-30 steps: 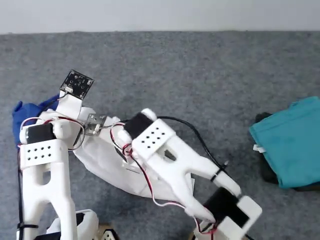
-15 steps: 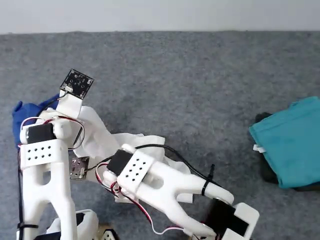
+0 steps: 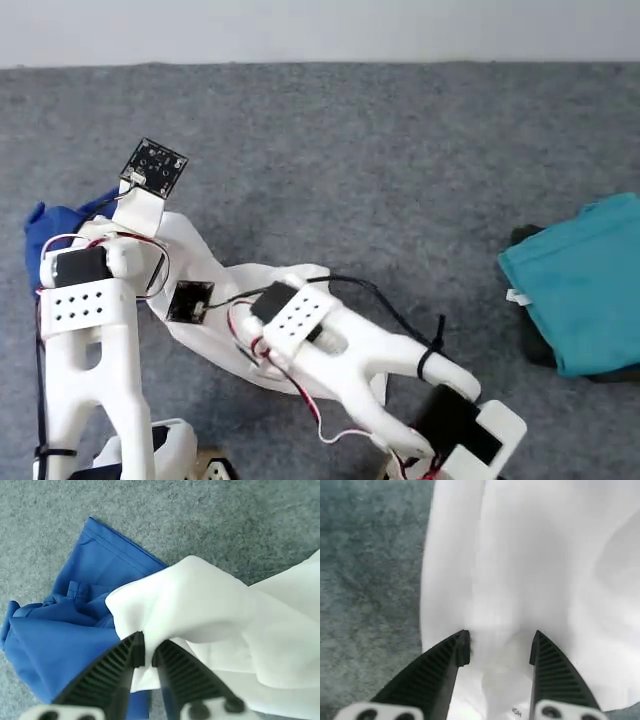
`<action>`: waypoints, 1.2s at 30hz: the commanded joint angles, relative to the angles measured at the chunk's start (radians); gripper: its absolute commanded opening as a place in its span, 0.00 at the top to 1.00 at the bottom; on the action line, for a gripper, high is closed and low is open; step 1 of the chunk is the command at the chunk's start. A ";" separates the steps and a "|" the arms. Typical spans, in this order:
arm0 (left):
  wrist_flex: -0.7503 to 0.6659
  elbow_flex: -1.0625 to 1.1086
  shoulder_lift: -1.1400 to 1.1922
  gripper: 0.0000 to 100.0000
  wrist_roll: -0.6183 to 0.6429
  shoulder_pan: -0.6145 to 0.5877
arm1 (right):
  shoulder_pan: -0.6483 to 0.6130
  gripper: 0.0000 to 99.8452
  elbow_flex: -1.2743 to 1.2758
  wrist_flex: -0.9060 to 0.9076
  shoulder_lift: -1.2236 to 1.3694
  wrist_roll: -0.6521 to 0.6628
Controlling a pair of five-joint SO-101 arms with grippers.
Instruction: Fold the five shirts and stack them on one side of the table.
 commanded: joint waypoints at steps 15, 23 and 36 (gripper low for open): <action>-0.015 0.027 -0.005 0.99 -0.011 -0.003 | 0.027 0.91 0.015 -0.148 0.171 0.035; -0.015 0.025 -0.006 0.99 -0.011 -0.003 | 0.160 0.98 -0.115 -0.064 0.162 0.037; -0.011 0.025 -0.008 0.99 -0.011 -0.002 | 0.323 0.99 -0.721 0.424 0.162 0.043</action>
